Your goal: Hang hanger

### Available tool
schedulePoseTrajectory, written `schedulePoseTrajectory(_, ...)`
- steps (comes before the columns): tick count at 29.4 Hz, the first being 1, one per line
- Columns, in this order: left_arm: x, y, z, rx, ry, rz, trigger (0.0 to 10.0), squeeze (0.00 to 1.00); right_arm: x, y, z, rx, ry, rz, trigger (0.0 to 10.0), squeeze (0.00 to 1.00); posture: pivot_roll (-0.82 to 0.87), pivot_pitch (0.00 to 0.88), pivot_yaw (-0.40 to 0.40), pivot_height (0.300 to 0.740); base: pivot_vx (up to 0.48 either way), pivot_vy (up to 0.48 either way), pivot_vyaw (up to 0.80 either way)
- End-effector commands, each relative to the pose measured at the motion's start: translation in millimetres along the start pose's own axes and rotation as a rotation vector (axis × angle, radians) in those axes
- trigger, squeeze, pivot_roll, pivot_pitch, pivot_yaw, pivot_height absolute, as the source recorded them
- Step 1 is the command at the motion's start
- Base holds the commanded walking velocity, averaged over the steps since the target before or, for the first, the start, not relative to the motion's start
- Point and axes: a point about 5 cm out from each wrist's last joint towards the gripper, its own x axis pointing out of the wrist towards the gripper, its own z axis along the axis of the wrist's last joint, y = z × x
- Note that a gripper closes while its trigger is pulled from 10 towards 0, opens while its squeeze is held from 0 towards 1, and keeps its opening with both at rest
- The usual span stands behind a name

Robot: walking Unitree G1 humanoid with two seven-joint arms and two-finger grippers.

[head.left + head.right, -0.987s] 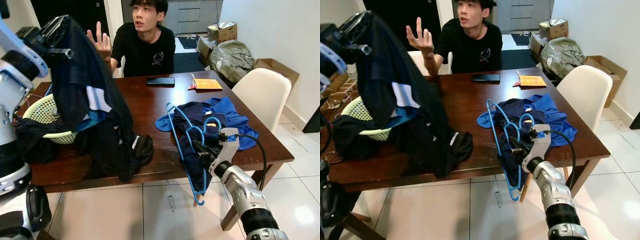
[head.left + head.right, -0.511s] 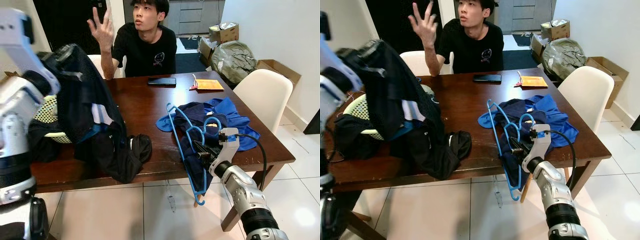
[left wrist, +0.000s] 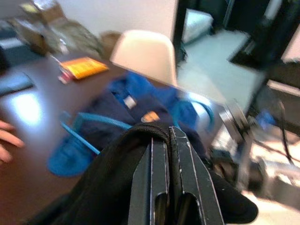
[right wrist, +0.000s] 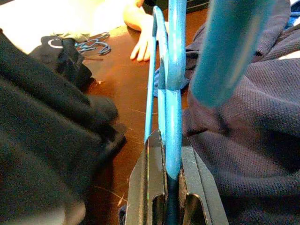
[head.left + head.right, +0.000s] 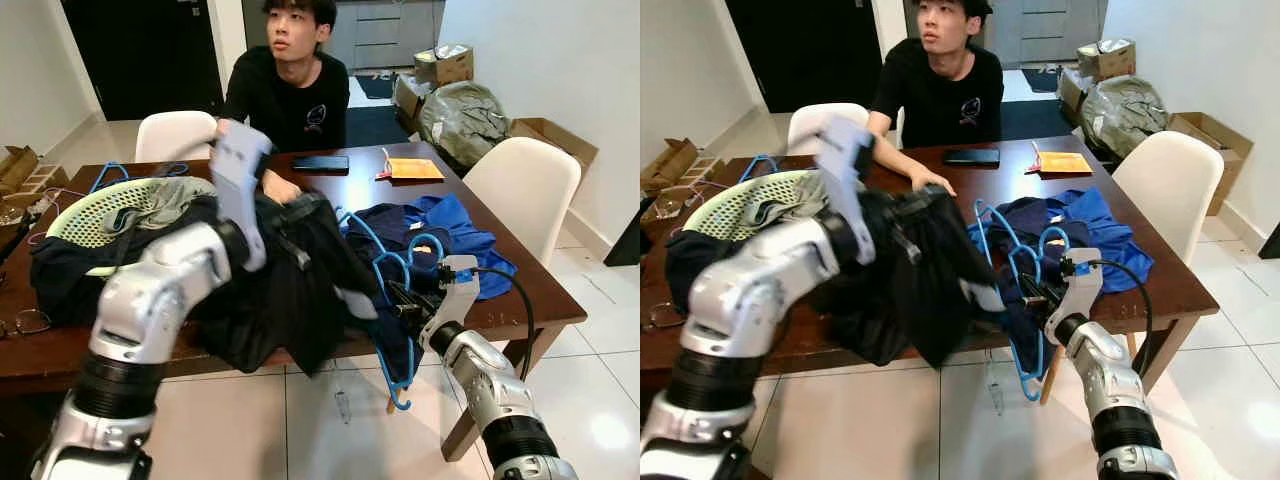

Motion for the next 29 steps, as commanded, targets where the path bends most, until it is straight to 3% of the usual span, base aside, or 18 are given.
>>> schedulePoseTrajectory(1,1.4,-6.3,-9.3,0.006,0.044,-0.01,0.0,0.0,-2.1,-1.8,-6.5,0.015,0.026,-0.019,10.0,0.0,0.05,0.0,0.014,0.74,0.0,0.0,0.0)
schedulePoseTrajectory(2,1.7,-11.4,-21.9,0.0,0.093,-0.016,0.0,0.0,-2.4,-2.0,-6.8,0.016,0.027,-0.018,10.0,0.0,0.06,0.0,0.014,0.74,0.0,0.0,0.0)
schedulePoseTrajectory(8,-3.2,-15.8,-50.3,0.028,0.236,-0.007,0.0,0.0,-2.5,-2.3,-7.6,0.017,0.031,-0.016,10.0,0.0,0.06,0.0,0.013,0.74,0.0,0.0,0.0)
schedulePoseTrajectory(11,-13.5,-11.5,-76.4,0.149,0.415,0.024,0.3,0.0,-2.6,-2.0,-7.9,0.018,0.032,-0.016,10.0,0.0,0.05,0.0,0.016,0.74,0.0,0.0,0.0)
schedulePoseTrajectory(13,-13.5,-11.5,-76.4,0.149,0.415,0.024,0.3,0.0,-2.6,-2.0,-7.9,0.018,0.032,-0.016,10.0,0.0,0.05,0.0,0.016,0.74,0.0,0.0,0.0)
schedulePoseTrajectory(14,-17.7,-8.8,-84.0,0.195,0.47,0.035,0.7,0.0,-2.6,-1.9,-7.9,0.018,0.032,-0.016,10.0,0.0,0.05,0.0,0.018,0.74,0.0,0.0,0.0)
schedulePoseTrajectory(16,-21.0,-5.9,-89.1,0.227,0.505,0.052,0.8,0.0,-2.6,-1.8,-7.7,0.019,0.031,-0.017,10.0,0.0,0.05,0.0,0.018,0.74,0.0,0.0,0.0)
schedulePoseTrajectory(20,-22.9,-3.6,-91.9,0.248,0.525,0.069,1.0,0.0,-2.5,-1.8,-7.6,0.02,0.03,-0.018,10.0,0.0,0.05,0.0,0.019,0.74,0.0,0.0,0.0)
schedulePoseTrajectory(21,-23.9,-1.0,-93.4,0.272,0.54,0.09,4.5,0.0,-2.5,-1.8,-7.4,0.021,0.029,-0.018,10.0,0.0,0.05,0.0,0.02,0.74,0.0,0.0,0.0)
schedulePoseTrajectory(24,-23.9,-1.0,-93.4,0.272,0.54,0.09,4.5,0.0,-2.5,-1.8,-7.4,0.021,0.029,-0.018,10.0,0.0,0.05,0.0,0.02,0.74,0.0,0.0,0.0)
schedulePoseTrajectory(25,-24.4,0.8,-94.9,0.29,0.551,0.109,10.0,0.0,-2.5,-1.8,-7.3,0.022,0.028,-0.018,10.0,0.0,0.05,0.0,0.021,0.74,0.0,0.0,0.0)
schedulePoseTrajectory(29,-23.4,-0.3,-97.7,0.309,0.563,0.124,10.0,0.0,-3.0,-2.5,-6.8,0.021,0.029,-0.017,10.0,0.0,0.05,0.0,0.015,0.74,0.0,0.0,0.0)
